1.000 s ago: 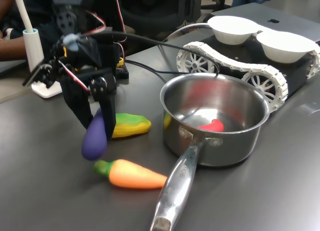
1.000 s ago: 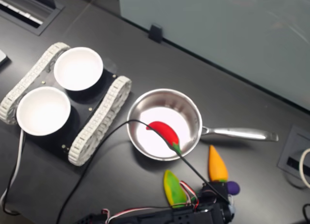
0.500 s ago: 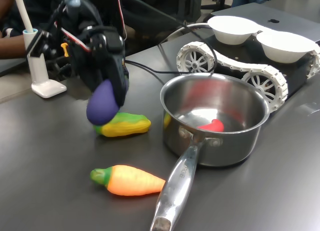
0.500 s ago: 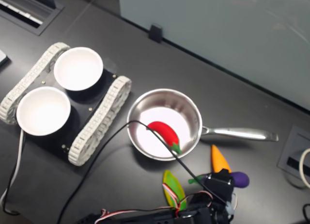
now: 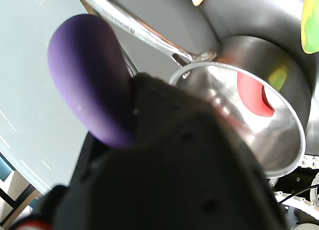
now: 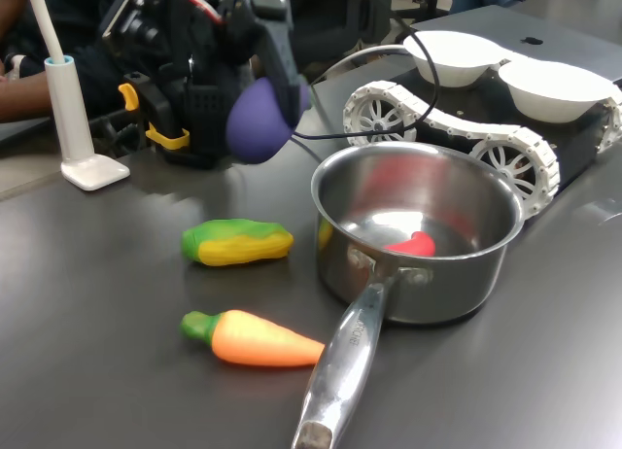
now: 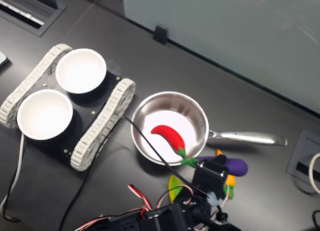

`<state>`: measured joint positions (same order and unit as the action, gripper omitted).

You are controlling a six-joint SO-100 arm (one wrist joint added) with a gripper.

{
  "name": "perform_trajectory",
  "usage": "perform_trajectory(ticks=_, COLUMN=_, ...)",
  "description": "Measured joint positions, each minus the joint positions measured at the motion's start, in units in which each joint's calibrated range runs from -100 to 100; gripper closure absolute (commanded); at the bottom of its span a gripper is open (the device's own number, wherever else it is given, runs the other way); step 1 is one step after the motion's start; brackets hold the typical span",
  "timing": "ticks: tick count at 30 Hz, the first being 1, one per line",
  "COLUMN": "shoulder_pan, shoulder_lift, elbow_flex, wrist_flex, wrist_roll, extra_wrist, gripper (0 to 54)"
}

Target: Pick up the brinjal and place them in the pan

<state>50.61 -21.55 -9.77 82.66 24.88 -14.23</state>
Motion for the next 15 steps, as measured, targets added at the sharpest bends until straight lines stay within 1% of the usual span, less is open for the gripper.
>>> perform_trajectory(ticks=7, shoulder_pan=-2.42, shoulder_lift=-5.22, elbow_flex=4.25, wrist_flex=-1.7, wrist_roll=-3.27, extra_wrist=0.0, gripper=50.4)
perform_trajectory(ticks=12, shoulder_pan=-4.84, shoulder_lift=-8.59, elbow_flex=8.14, wrist_flex=-3.82, wrist_roll=-4.74, extra_wrist=0.0, gripper=50.4)
perform_trajectory(ticks=15, shoulder_pan=-6.38, shoulder_lift=-10.52, elbow_flex=9.77, wrist_flex=-4.08, wrist_roll=-5.47, extra_wrist=0.0, gripper=50.4)
